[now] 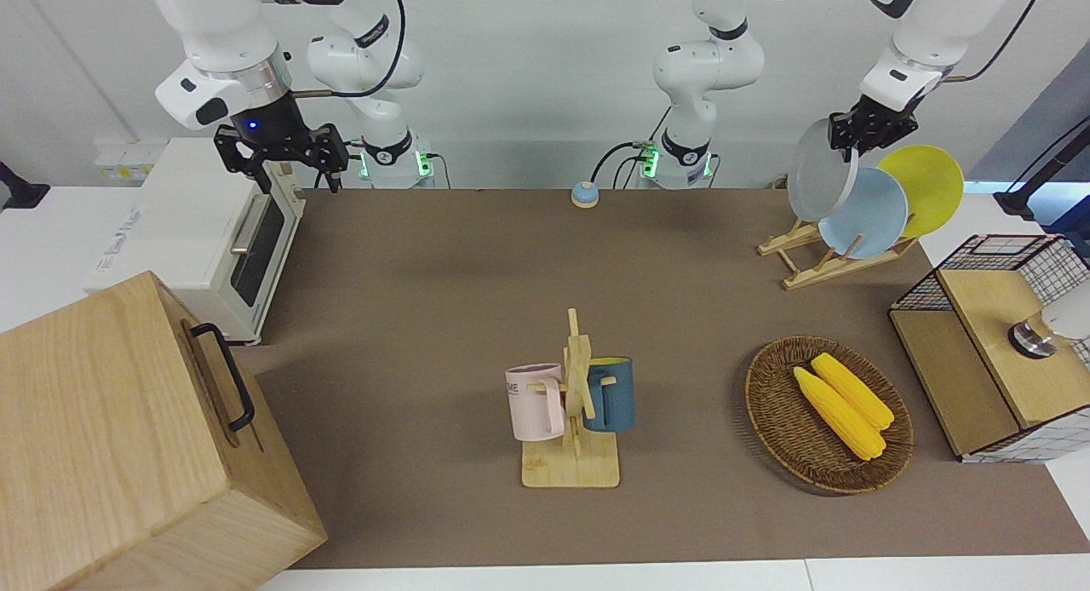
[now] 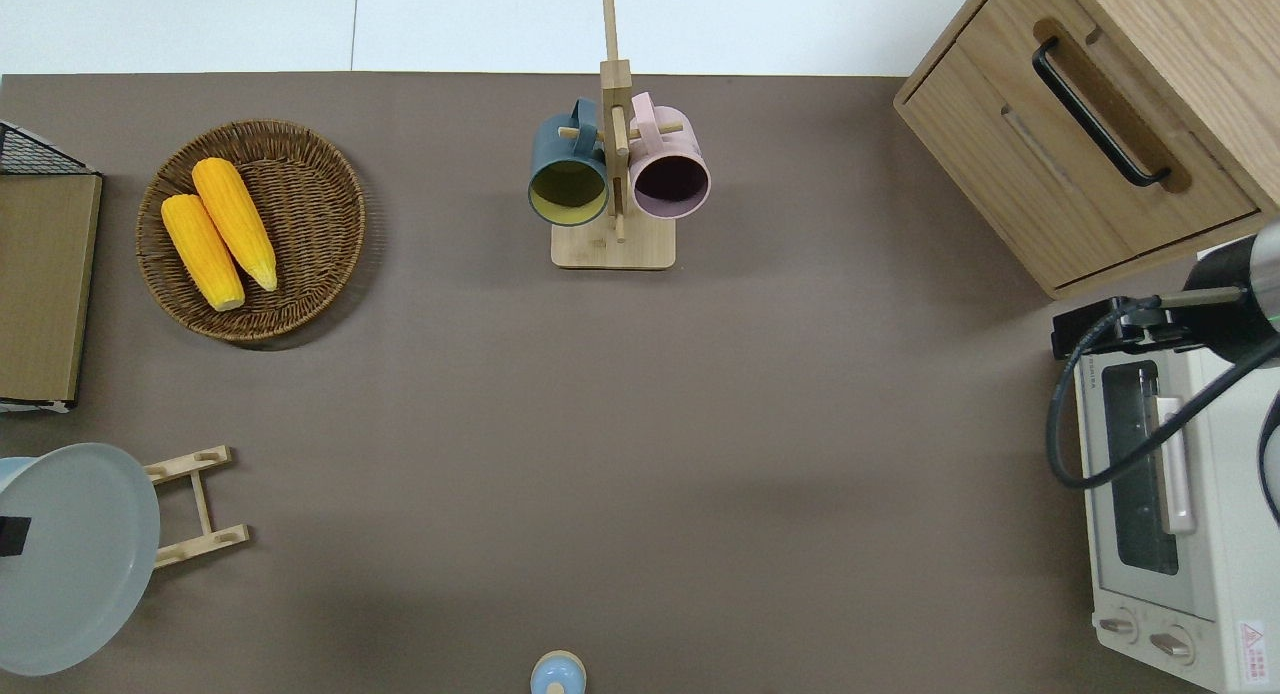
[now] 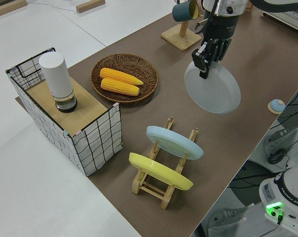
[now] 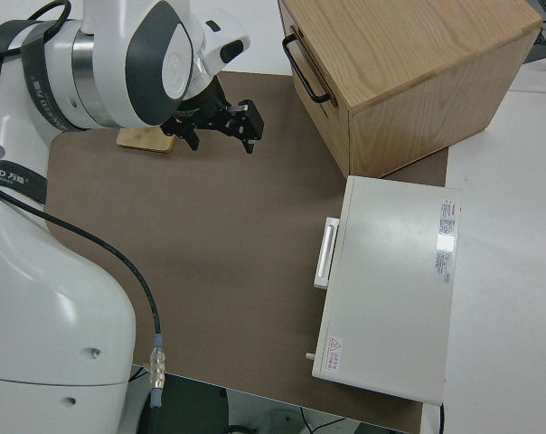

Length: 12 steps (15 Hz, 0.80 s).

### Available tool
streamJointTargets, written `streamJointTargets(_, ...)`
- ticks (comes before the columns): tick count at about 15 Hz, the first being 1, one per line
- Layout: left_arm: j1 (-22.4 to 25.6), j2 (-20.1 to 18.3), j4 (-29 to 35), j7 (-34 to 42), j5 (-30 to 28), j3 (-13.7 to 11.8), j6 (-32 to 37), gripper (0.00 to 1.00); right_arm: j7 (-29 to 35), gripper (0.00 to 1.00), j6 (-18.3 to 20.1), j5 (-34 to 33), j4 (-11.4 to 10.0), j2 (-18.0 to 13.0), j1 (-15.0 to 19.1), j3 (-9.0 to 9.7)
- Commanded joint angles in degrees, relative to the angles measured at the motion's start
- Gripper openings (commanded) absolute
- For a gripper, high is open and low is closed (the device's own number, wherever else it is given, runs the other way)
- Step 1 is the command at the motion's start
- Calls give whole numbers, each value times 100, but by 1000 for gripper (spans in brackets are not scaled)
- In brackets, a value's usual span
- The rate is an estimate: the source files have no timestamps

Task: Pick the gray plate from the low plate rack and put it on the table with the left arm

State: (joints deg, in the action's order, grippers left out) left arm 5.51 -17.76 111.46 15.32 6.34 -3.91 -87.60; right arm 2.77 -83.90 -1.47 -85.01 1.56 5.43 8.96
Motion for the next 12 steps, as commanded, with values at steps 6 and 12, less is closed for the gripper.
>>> streamJointTargets(6,-50,-78,-318,-592,-641,374,718,0,22,983,5,15,37,2,-42,-34)
streamJointTargets(12,12,298,-169,-267,-2091,136,902,0,22,983,5,15,37,2,-42,-34)
